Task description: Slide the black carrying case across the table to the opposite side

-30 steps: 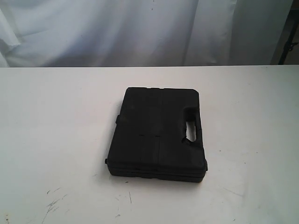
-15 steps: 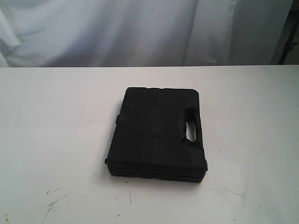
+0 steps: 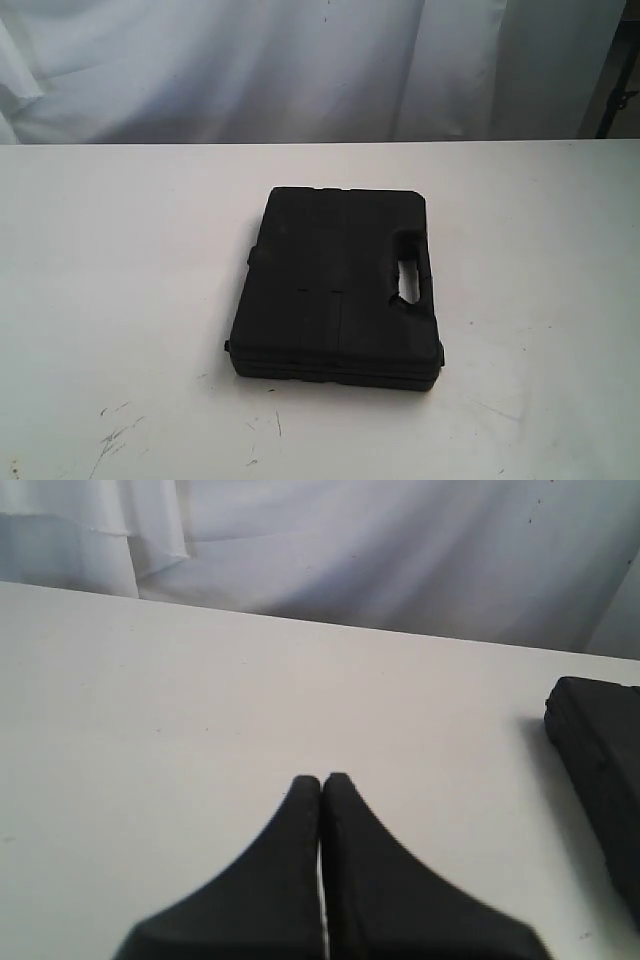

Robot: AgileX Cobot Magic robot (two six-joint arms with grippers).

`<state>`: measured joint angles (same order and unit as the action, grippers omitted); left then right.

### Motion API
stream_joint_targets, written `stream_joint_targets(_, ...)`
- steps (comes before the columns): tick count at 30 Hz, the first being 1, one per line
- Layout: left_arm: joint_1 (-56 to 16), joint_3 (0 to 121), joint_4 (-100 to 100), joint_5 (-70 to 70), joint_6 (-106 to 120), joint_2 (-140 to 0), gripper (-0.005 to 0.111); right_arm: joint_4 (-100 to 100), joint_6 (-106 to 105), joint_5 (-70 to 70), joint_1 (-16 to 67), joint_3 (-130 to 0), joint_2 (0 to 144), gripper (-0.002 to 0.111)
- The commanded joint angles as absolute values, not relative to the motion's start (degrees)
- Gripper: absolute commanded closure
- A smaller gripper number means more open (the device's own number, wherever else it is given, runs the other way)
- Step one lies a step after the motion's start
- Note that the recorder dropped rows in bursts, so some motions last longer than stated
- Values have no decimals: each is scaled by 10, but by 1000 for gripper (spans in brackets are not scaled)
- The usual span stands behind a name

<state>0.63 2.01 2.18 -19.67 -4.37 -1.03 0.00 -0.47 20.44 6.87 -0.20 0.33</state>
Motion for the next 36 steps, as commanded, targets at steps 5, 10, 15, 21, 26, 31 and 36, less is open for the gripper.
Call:
stream_joint_targets(5, 7, 0, 20, -181, -40, 0, 107, -6, -5, 196, 66, 0, 0, 108)
stream_joint_targets(10, 7, 0, 9, -183, -39, 0, 107, -6, -5, 196, 66, 0, 0, 108)
stream_joint_targets(15, 7, 0, 9, -185, -39, 0, 107, -6, -5, 196, 66, 0, 0, 108)
stream_joint_targets(21, 7, 0, 9, -185, -39, 0, 107, -6, -5, 196, 66, 0, 0, 108)
stream_joint_targets(26, 7, 0, 9, -185, -39, 0, 107, -6, -5, 196, 66, 0, 0, 108)
stream_joint_targets(31, 7, 0, 9, -185, -39, 0, 107, -6, -5, 196, 66, 0, 0, 108)
stream_joint_targets(36, 7, 0, 9, -185, -39, 0, 107, -6, -5, 196, 66, 0, 0, 108)
